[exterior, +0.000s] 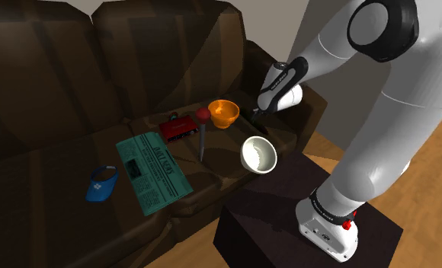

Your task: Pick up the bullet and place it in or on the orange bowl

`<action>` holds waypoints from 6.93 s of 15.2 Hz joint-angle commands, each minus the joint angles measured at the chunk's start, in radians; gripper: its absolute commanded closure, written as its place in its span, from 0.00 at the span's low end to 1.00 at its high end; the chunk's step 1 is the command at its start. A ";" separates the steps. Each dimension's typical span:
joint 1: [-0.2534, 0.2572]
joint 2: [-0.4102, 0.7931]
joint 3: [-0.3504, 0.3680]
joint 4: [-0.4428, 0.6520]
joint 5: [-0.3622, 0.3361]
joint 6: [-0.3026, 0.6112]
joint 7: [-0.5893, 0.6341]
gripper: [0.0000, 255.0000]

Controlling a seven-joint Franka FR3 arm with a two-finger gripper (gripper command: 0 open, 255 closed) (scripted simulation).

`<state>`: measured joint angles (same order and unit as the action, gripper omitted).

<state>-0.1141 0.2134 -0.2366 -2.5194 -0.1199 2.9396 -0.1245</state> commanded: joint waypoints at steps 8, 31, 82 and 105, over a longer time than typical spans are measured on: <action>-0.045 0.140 0.042 0.048 0.042 0.093 -0.034 0.00; -0.023 0.035 0.016 0.033 0.021 0.004 -0.026 1.00; 0.156 0.012 0.143 0.343 -0.090 -0.364 0.344 1.00; 0.166 -0.058 0.148 0.326 -0.090 -0.419 0.350 0.00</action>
<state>0.0493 0.1678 -0.0901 -2.1880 -0.2089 2.5296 0.2226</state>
